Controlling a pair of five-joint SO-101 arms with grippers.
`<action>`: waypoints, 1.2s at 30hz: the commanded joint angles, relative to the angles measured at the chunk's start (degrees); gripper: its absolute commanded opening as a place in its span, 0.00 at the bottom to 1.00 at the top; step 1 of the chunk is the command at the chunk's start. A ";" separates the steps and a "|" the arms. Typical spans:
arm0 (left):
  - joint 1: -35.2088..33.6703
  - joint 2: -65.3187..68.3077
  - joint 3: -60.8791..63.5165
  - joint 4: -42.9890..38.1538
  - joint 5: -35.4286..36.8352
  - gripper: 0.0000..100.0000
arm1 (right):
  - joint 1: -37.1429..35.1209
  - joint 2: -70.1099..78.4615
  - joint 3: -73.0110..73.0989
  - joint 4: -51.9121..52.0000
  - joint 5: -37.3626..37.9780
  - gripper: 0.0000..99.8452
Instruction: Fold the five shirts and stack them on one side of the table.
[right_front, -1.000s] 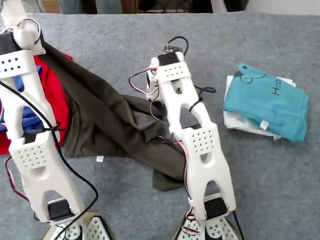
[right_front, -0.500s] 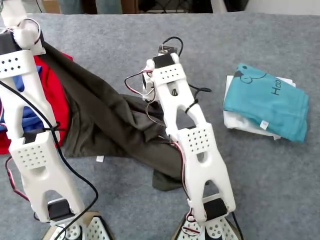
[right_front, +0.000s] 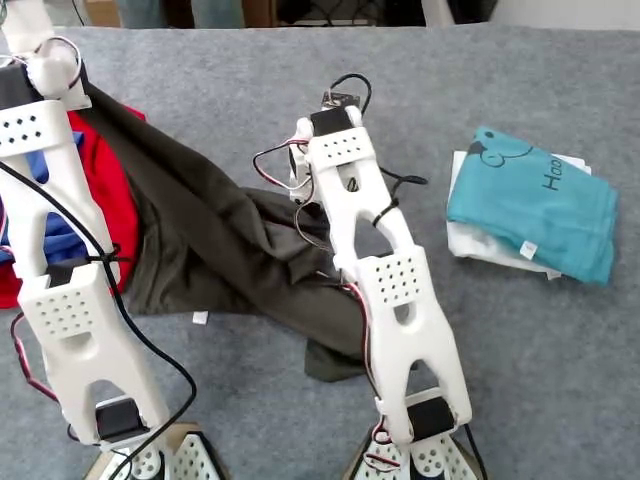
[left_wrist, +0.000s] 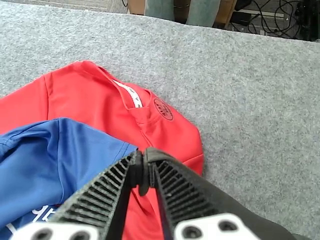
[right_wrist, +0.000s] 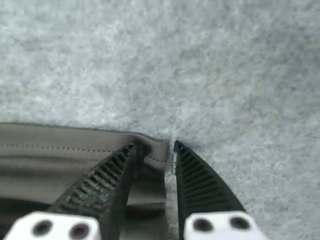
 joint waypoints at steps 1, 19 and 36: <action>0.31 -0.70 -2.33 0.09 -0.26 0.03 | -0.88 0.40 -1.19 -0.53 -0.09 0.03; 3.38 -2.29 -27.56 6.51 -0.35 0.03 | 3.60 -23.25 -25.71 3.60 11.34 0.01; 7.34 -33.49 -27.38 15.91 -0.62 0.03 | 9.32 -56.84 -35.74 -11.87 25.76 0.01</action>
